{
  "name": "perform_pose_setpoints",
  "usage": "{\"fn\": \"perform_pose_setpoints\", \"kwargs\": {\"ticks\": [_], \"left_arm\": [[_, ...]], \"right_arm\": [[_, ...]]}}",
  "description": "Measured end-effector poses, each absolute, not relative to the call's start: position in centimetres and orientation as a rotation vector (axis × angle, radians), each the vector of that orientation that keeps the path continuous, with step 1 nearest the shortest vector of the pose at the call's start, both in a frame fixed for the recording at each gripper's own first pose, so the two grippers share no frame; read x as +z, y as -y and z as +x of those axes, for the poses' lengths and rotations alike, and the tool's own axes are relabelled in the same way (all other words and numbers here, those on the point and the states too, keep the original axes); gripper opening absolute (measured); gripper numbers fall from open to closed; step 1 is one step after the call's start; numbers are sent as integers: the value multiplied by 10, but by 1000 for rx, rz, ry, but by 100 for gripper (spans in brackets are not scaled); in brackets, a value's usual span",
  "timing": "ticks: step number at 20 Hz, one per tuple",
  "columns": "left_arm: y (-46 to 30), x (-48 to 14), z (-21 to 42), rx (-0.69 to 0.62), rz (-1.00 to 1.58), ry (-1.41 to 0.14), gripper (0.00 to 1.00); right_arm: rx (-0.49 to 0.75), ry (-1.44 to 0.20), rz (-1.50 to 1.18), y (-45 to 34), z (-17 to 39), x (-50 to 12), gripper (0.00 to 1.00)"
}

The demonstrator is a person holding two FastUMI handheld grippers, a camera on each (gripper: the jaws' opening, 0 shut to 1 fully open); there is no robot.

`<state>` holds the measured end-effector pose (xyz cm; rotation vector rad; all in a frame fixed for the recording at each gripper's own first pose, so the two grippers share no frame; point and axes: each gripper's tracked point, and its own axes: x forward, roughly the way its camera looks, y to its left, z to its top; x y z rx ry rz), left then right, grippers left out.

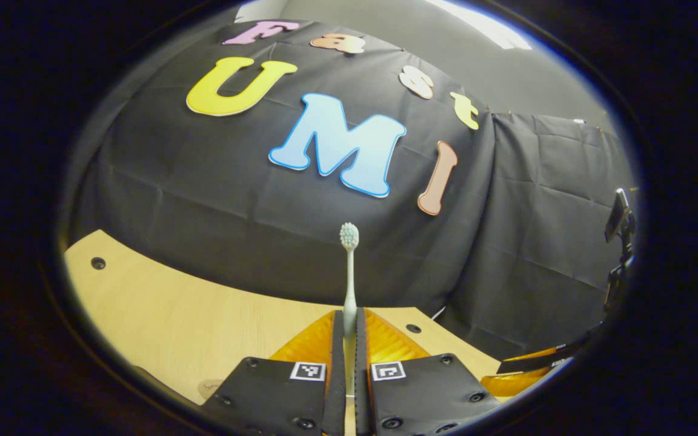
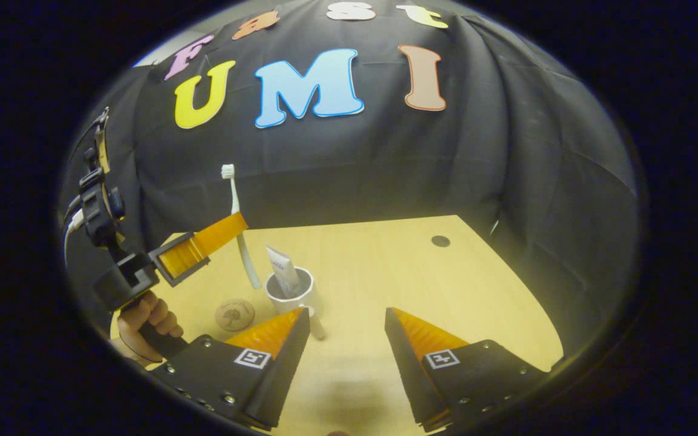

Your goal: Put the toothbrush and toothpaste on the desktop into the cup, then pick up the cup and place it on the coaster on the desktop.

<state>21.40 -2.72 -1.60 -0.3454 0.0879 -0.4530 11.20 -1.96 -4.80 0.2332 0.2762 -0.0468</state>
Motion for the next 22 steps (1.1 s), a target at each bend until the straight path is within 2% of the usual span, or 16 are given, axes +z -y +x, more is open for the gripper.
{"fn": "perform_pose_setpoints", "kwargs": {"ticks": [4, 12, 19, 20, 21, 22], "left_arm": [[34, -15, 223, -456, -347, -59, 13], [47, -56, 218, -468, -255, -68, 13], [49, -53, 210, -460, -173, 49, 12], [51, -53, 207, -474, -158, 51, 14], [53, -54, 206, -477, -146, 57, 13], [55, -55, 204, -484, -138, 52, 19]], "right_arm": [[-52, -310, 215, 21, 103, -61, 77], [-26, -337, 216, 13, 100, -66, 77], [-22, -366, 236, 14, 99, -73, 77], [-19, -371, 246, 14, 99, -75, 77], [-17, -377, 255, 13, 99, -76, 77], [-15, -382, 264, 12, 99, -78, 77]]}}
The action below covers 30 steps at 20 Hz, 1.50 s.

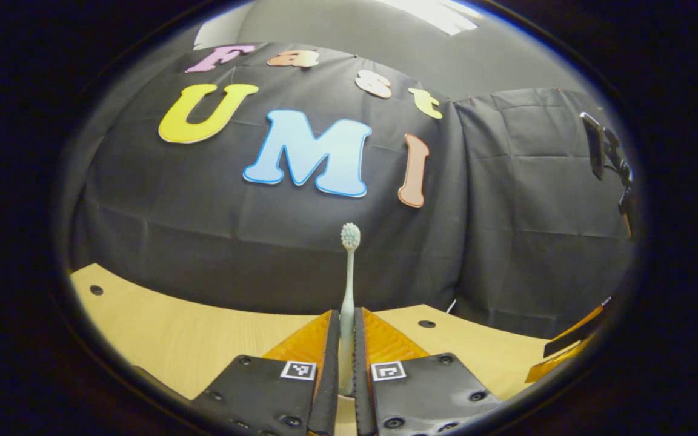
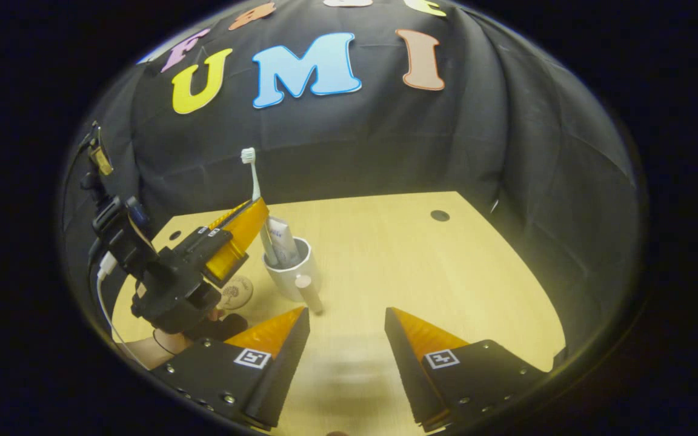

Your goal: Put the toothbrush and toothpaste on the desktop into the cup, then pick up the cup and place it on the coaster on the desktop.

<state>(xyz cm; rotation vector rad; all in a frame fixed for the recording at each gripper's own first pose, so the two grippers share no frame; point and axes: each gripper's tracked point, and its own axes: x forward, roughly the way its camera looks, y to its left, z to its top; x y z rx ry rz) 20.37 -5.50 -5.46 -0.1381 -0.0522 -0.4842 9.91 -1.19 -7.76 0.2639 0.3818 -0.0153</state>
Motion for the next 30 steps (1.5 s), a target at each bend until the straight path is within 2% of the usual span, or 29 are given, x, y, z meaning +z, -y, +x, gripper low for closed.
{"fn": "perform_pose_setpoints", "kwargs": {"ticks": [2, 5, 10, 13, 15, 17, 20, 21, 30], "left_arm": [[57, -55, 202, -498, -139, 48, 24], [55, -54, 201, -492, -144, 44, 43], [47, -47, 191, -490, -114, 13, 52], [35, -34, 183, -469, -133, 2, 73], [24, -29, 176, -445, -138, -16, 71], [15, -22, 168, -424, -140, -33, 81], [-2, -10, 155, -386, -144, -44, 81], [-8, -7, 151, -372, -141, -47, 87], [-49, 9, 126, -270, -114, -74, 88]], "right_arm": [[-12, -388, 278, 11, 100, -79, 77], [-5, -386, 276, 7, 99, -77, 77], [12, -375, 258, 3, 96, -69, 77], [30, -367, 248, -1, 96, -61, 77], [44, -364, 237, -5, 95, -55, 77], [62, -358, 222, -8, 96, -48, 77], [77, -350, 190, -12, 102, -39, 79], [86, -350, 183, -14, 105, -37, 77], [132, -391, 87, -32, 130, -35, 77]]}}
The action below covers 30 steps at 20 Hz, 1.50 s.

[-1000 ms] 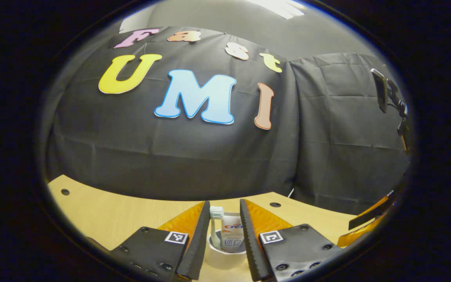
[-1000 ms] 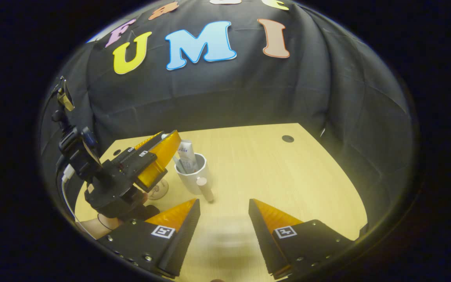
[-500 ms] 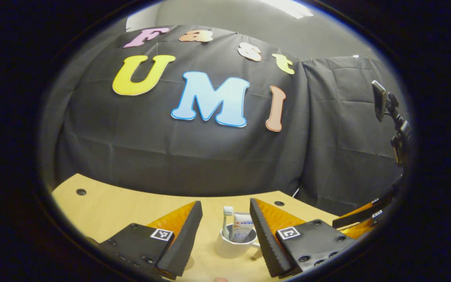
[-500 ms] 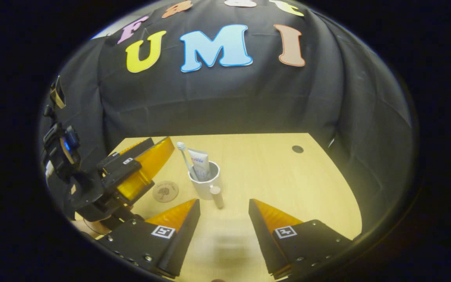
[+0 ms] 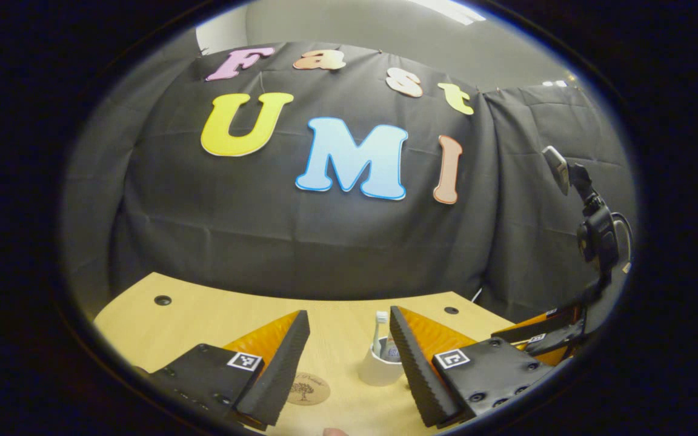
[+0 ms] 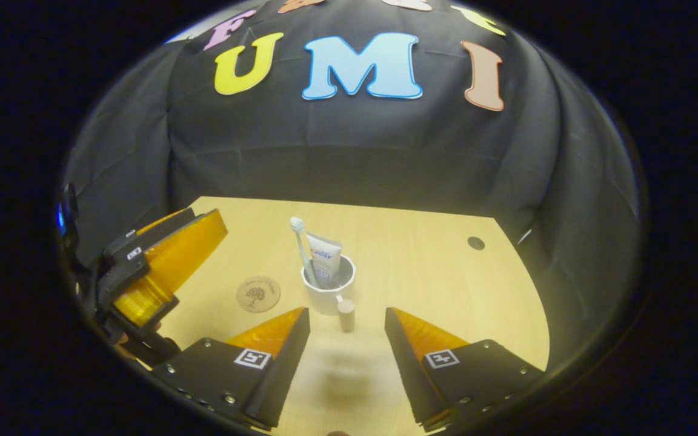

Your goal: Put the toothbrush and toothpaste on the desktop into the cup, then pick up the cup and place it on the coaster on the desktop.

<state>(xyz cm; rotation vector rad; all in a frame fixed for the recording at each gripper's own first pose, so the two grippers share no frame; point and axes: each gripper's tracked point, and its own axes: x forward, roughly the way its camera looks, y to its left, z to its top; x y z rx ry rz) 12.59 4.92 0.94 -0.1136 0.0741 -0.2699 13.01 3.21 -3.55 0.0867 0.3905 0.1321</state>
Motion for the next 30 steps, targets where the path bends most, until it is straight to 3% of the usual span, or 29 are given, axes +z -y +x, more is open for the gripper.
{"fn": "perform_pose_setpoints", "kwargs": {"ticks": [7, 20, 30], "left_arm": [[-66, 8, 117, -209, -112, -139, 94], [-79, -6, 100, -175, -113, -226, 94], [-88, -19, 91, -136, -162, -269, 94]], "right_arm": [[153, -476, 15, -36, 154, -48, 77], [223, -785, -94, -48, 201, -97, 77], [248, -892, -141, -51, 226, -124, 76]]}}
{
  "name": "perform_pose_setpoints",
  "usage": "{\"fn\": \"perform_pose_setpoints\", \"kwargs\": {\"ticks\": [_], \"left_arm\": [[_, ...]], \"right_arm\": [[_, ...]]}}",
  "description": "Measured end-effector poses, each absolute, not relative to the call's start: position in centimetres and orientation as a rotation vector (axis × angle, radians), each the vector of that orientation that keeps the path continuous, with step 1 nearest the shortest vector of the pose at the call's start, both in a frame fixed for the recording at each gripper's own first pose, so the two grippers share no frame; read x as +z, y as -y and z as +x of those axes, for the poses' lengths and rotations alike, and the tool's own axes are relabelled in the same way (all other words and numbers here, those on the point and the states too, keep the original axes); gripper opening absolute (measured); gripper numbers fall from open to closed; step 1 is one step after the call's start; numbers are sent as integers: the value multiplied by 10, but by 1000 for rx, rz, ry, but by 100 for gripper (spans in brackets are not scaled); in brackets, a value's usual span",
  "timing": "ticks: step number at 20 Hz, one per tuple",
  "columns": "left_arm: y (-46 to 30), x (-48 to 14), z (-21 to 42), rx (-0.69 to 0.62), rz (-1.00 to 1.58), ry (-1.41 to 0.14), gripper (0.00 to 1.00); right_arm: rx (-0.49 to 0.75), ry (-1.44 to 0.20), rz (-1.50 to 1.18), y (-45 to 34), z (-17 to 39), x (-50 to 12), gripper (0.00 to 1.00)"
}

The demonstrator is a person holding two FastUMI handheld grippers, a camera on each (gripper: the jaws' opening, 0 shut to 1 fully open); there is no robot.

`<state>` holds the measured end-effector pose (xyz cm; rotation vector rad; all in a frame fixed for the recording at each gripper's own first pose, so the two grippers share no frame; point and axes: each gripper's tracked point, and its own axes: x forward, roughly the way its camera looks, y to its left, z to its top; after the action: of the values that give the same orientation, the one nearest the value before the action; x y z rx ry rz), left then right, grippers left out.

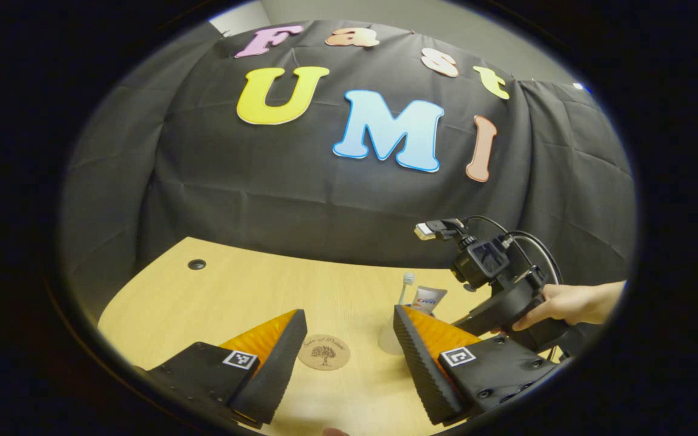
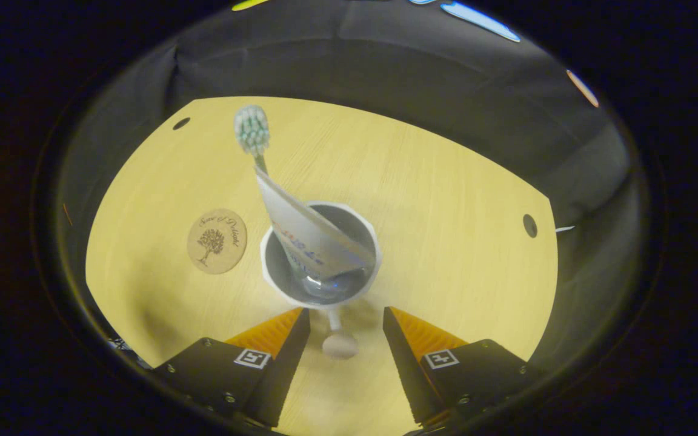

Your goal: Put the toothbrush and toothpaste on the desktop into the cup, then pick up the cup and place it on the coaster on the desktop.

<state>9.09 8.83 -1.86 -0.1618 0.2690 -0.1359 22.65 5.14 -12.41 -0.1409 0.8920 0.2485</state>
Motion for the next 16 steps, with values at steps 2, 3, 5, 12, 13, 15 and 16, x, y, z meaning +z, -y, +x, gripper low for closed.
{"fn": "perform_pose_setpoints", "kwargs": {"ticks": [2, 3, 5, 12, 13, 15, 16], "left_arm": [[-92, -19, 90, -127, -162, -269, 94], [-94, -19, 90, -123, -163, -269, 94], [-97, -21, 90, -115, -167, -272, 94], [-101, -24, 88, -105, -178, -278, 94], [-102, -25, 89, -102, -178, -279, 94], [-105, -27, 88, -98, -182, -283, 94], [-106, -27, 88, -95, -185, -284, 94]], "right_arm": [[261, -906, -144, -54, 229, -127, 77], [271, -915, -142, -56, 230, -130, 77], [281, -926, -141, -58, 230, -133, 64], [321, -956, -119, -66, 230, -138, 37], [317, -948, -107, -64, 231, -134, 36], [325, -944, -102, -66, 234, -137, 28], [328, -940, -105, -67, 234, -138, 28]]}}
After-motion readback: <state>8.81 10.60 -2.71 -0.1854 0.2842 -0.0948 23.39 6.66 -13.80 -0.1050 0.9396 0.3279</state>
